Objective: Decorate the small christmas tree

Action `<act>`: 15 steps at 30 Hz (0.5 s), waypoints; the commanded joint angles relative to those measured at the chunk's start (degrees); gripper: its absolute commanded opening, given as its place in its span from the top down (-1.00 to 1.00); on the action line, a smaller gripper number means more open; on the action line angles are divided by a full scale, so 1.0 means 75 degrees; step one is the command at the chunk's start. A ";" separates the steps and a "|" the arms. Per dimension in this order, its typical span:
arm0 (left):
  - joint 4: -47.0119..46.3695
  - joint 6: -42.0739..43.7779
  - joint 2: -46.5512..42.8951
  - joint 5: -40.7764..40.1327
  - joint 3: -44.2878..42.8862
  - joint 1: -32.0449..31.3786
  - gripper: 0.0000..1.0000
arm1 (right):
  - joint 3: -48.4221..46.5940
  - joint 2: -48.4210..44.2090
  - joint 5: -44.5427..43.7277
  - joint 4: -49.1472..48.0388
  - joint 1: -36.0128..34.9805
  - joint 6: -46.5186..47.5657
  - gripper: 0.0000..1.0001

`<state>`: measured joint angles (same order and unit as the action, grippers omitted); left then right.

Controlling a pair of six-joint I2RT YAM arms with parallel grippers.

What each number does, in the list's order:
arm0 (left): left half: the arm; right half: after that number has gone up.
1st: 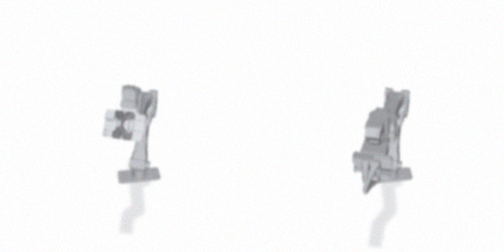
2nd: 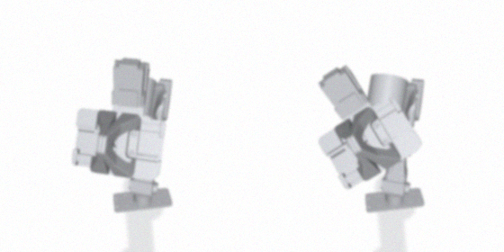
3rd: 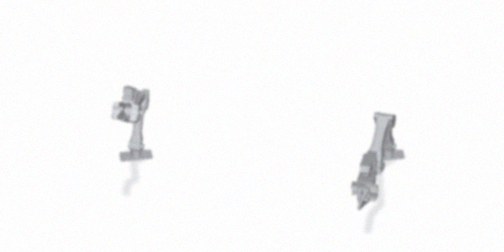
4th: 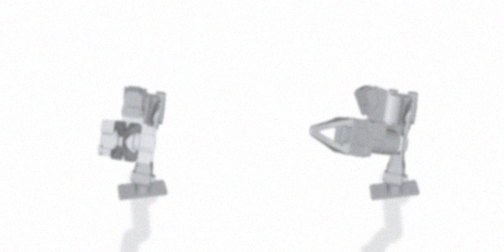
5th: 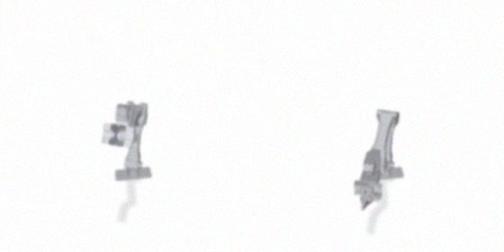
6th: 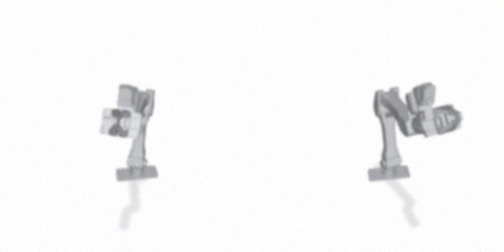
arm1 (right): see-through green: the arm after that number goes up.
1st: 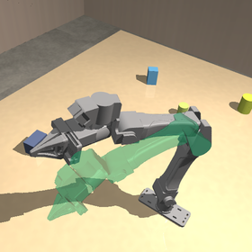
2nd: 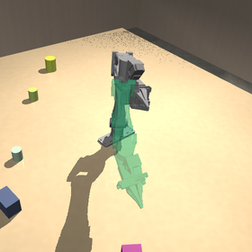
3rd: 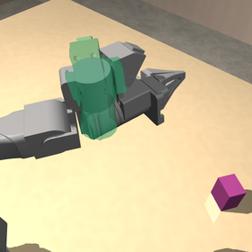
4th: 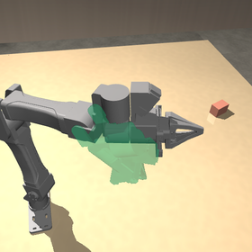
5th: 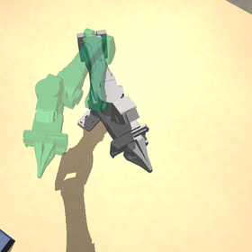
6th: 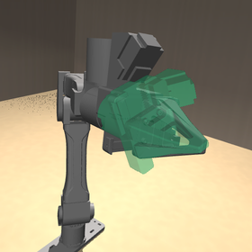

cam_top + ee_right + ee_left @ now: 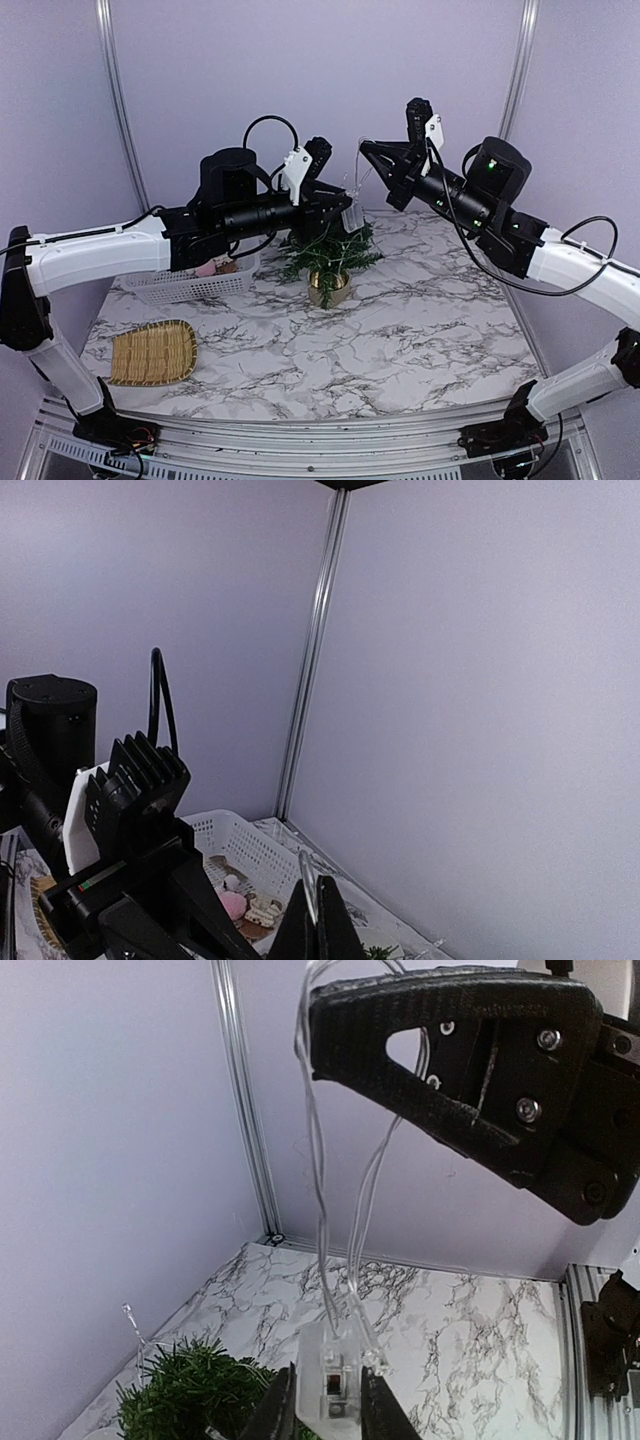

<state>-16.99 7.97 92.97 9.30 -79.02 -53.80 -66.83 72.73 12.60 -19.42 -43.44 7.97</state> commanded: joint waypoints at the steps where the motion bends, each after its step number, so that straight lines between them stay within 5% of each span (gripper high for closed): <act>1: -0.0334 0.0188 -0.0191 -0.0011 -0.0057 0.0010 0.71 | 0.0039 -0.0218 -0.0156 -0.0196 0.0059 -0.0032 1.00; 15: 0.0645 0.1995 -0.0398 -0.1782 -0.0741 0.0117 0.80 | 0.0508 -0.0291 -0.0564 -0.0286 0.0309 -0.0332 1.00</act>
<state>-15.38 16.49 89.10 1.69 -79.81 -53.49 -63.24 71.13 11.16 -20.75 -42.28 6.92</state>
